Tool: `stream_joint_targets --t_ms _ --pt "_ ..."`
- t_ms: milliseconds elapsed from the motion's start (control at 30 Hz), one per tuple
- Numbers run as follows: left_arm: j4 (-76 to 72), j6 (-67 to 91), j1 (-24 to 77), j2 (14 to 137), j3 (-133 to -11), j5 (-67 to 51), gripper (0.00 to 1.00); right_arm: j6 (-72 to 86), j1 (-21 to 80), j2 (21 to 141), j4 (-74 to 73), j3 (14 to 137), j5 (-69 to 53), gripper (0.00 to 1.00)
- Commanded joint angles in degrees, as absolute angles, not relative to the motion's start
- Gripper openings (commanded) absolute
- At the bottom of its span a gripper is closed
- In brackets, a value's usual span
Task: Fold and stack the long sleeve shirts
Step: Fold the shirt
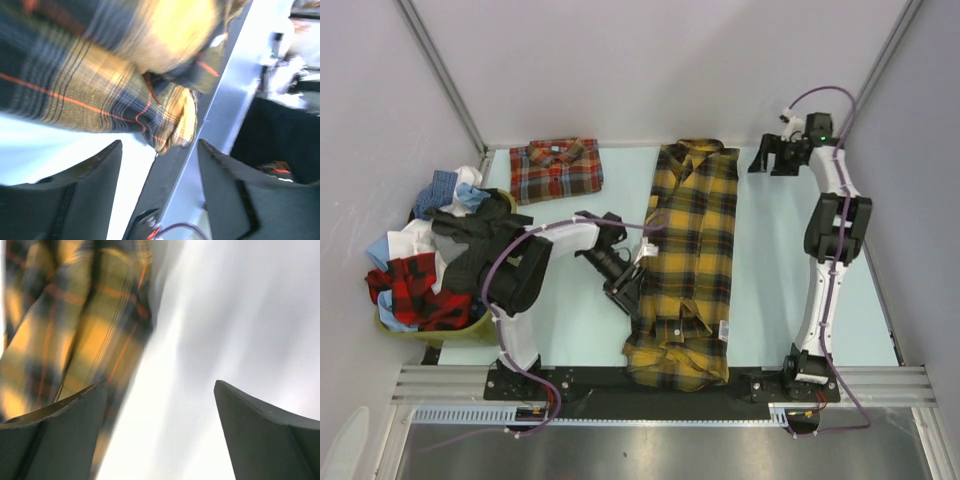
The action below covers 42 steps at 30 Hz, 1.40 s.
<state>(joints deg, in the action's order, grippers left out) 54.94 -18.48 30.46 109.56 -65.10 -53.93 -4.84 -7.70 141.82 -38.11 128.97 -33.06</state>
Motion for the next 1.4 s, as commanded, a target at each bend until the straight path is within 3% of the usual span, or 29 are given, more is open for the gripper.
stream_joint_targets --t_ms 0,100,133,167,200,267,300,367,433,533,567,733,833,1067,1367 --pt "62.22 -29.95 29.89 99.86 -74.95 -50.99 0.71 -16.86 -9.14 119.57 -45.61 121.34 -35.60 0.96" --pt "61.71 -36.11 29.00 93.62 -80.33 -43.81 0.77 -27.73 -6.69 104.05 -42.20 109.64 -35.16 1.00" --pt "56.74 -37.08 28.92 91.34 -80.33 -42.20 0.79 -30.99 -5.46 99.45 -40.36 100.12 -34.37 1.00" --pt "53.38 -38.31 29.00 86.71 -79.29 -40.71 0.94 -36.16 -2.66 95.49 -36.25 95.41 -34.71 1.00" --pt "46.30 -38.76 29.00 84.66 -78.32 -39.65 0.99 -36.56 -1.16 87.44 -32.38 90.40 -34.98 1.00" --pt "38.97 -39.03 29.00 80.10 -73.34 -40.69 0.99 -37.18 4.44 80.19 -20.34 74.84 -33.06 1.00" --pt "27.97 -33.98 29.00 79.02 -71.04 -36.95 0.99 -39.79 6.48 76.15 -18.39 70.01 -32.26 1.00" --pt "21.99 -23.60 29.09 78.40 -68.91 -34.80 0.99 -45.16 10.26 67.18 -20.90 60.94 -39.08 1.00" --pt "33.96 -34.05 30.05 79.88 -71.44 -45.51 0.99 -52.53 14.22 59.99 -27.20 56.36 -41.56 1.00" --pt "37.62 -50.82 33.73 76.84 -63.58 -43.16 0.99 -63.52 18.89 49.89 -34.07 45.21 -43.24 1.00" --pt "37.01 -54.28 34.62 71.68 -55.19 -42.46 0.99 -67.55 19.24 48.01 -36.80 41.26 -44.46 0.99" --pt "33.31 -69.14 41.55 58.37 -36.58 -40.43 0.90 -92.39 21.88 44.65 -60.23 37.62 -48.25 0.81" --pt "30.86 -71.28 45.33 55.90 -30.42 -39.82 0.85 -101.13 22.76 45.26 -64.07 34.29 -48.51 0.74" --pt "24.18 -73.65 53.78 53.96 -22.68 -35.16 0.85 -102.22 30.30 46.84 -55.90 27.78 -48.60 0.65" --pt "23.47 -72.95 60.29 60.46 -24.96 -30.50 0.88 -96.33 42.97 47.28 -43.07 20.05 -41.49 0.56"
